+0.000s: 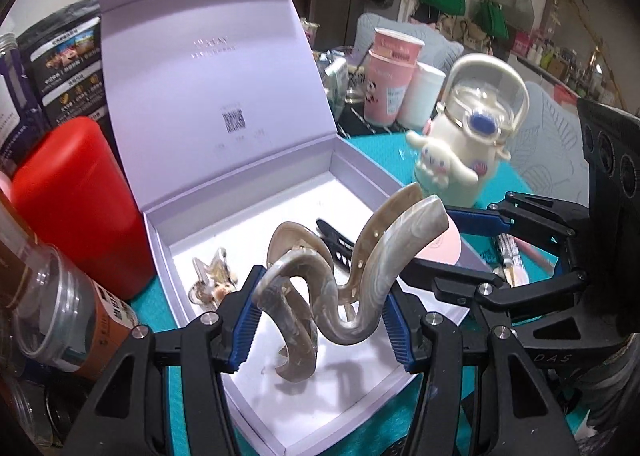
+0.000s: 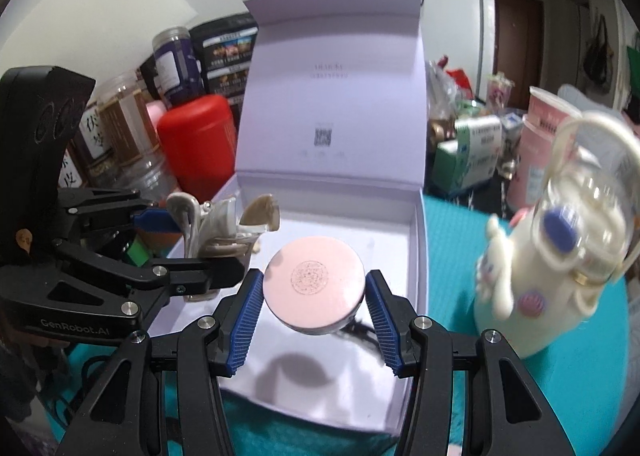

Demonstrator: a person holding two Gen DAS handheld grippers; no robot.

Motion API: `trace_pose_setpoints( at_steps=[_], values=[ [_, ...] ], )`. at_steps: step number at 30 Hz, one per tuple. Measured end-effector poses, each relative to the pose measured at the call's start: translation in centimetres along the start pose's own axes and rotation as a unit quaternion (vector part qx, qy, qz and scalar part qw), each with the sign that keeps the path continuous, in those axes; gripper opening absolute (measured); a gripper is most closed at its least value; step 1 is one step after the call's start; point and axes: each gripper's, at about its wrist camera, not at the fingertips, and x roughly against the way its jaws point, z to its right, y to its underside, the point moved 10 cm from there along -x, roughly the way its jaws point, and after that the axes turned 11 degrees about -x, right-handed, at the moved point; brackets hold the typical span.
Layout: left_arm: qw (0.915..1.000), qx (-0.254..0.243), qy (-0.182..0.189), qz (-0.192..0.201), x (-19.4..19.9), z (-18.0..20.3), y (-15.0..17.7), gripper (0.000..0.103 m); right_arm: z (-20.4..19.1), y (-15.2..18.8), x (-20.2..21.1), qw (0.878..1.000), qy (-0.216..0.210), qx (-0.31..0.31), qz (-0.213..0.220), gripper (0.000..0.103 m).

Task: Organize rigid objects
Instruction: 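Lower into the box and open the right gripper while the left gripper releases the S clip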

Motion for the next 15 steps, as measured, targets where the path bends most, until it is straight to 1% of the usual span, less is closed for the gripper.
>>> trace_pose_setpoints(
  at_steps=[5, 12, 15],
  values=[
    [0.9998, -0.006, 0.002, -0.021, -1.0, 0.2, 1.0, 0.055, 0.5, 1.8, -0.8, 1.0, 0.0, -0.015, -0.018, 0.052],
    [0.9985, 0.009, 0.005, -0.054, -2.4, -0.3, 2.8, 0.055, 0.9, 2.9, -1.2, 0.999, 0.007, -0.018, -0.027, 0.052],
    [0.9984, 0.013, 0.009, -0.055, -2.6, -0.5, 2.7, 0.055, 0.9, 3.4, -1.6, 0.999, 0.005, -0.017, -0.035, 0.052]
  ],
)
